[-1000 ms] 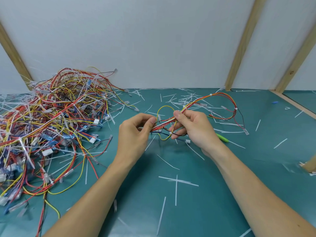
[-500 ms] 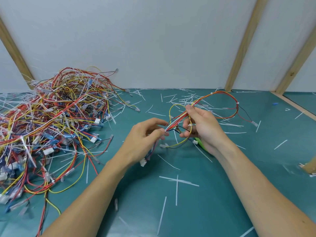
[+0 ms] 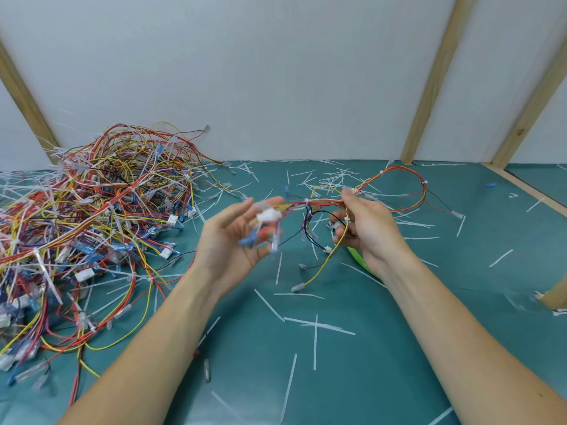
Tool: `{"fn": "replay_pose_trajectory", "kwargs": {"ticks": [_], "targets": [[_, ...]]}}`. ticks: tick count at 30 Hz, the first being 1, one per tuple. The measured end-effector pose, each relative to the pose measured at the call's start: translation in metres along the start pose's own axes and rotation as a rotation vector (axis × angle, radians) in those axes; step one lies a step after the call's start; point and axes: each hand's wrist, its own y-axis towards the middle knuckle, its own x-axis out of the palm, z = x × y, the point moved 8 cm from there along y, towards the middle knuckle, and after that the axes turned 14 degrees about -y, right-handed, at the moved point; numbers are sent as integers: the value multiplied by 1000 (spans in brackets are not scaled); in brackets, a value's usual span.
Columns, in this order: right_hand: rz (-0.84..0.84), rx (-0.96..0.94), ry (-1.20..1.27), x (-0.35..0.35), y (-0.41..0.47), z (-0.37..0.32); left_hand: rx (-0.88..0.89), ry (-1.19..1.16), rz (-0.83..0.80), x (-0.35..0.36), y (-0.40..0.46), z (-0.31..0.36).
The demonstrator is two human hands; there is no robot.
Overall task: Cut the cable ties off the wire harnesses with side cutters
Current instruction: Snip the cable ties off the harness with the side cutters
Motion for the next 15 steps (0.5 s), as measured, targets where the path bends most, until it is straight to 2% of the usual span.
{"fn": "replay_pose_trajectory", "kwargs": {"ticks": [2,6,9,10,12,13,15], "targets": [[-9,61,66,0,1,5,80,12,118,-11,3,7],[-80,158,251,7,-2,8,221,310,503,-37,0,14],[-193,206,433,16,-6,6,534,475,699,-41,-18,38],[-238,221,443,21,-8,6,665,562,704,-36,-25,48],[-312,225,404,29,-11,7,834,755,590,-20,-30,58],[-338,216,374,31,-11,8,841,841,507,-12,-27,55],[-375,176,270,32,-12,7,709,1007,383,-4,-15,35]]}}
